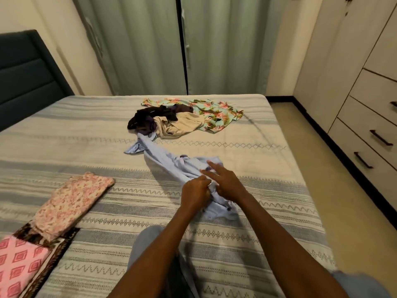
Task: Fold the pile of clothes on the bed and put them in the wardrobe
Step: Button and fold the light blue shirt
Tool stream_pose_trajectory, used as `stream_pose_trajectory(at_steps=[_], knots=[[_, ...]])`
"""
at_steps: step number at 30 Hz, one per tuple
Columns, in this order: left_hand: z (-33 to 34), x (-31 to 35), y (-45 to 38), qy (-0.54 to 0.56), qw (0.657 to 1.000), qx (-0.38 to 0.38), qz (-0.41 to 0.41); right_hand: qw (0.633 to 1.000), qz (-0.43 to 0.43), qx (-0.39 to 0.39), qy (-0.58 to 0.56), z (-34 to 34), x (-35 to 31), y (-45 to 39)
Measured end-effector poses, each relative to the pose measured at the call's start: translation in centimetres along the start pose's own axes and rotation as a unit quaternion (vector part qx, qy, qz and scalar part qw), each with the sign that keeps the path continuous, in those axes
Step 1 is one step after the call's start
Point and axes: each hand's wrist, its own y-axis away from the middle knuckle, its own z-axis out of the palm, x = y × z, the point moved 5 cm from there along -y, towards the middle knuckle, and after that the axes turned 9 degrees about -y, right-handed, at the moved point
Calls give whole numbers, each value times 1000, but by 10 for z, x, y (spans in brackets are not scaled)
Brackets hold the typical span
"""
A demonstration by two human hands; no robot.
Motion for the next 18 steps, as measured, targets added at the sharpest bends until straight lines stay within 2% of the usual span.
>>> stream_pose_trajectory(at_steps=[2, 4, 6, 8, 10, 13, 18], knots=[[-17, -10, 3, -18, 998, 50, 18, 999, -30, -32, 20, -1, -11, -18], [-33, -22, 5, -37, 996, 82, 18, 999, -29, -15, 34, -13, -21, -30], [-51, -34, 4, -20, 993, 118, -16, 998, 12, -11, 55, -26, -22, -39], [-71, -43, 1, 28, 989, 117, -85, 995, 75, 8, 65, -39, -18, -44], [-87, -53, -10, 51, 985, 99, -130, 984, 139, 110, -5, -60, -12, -45], [-108, -57, -36, 46, 986, 97, -125, 935, 190, 258, -150, -95, -14, -46], [-166, -39, -106, 35, 983, 159, -84, 878, 207, 354, -248, -185, -35, -69]])
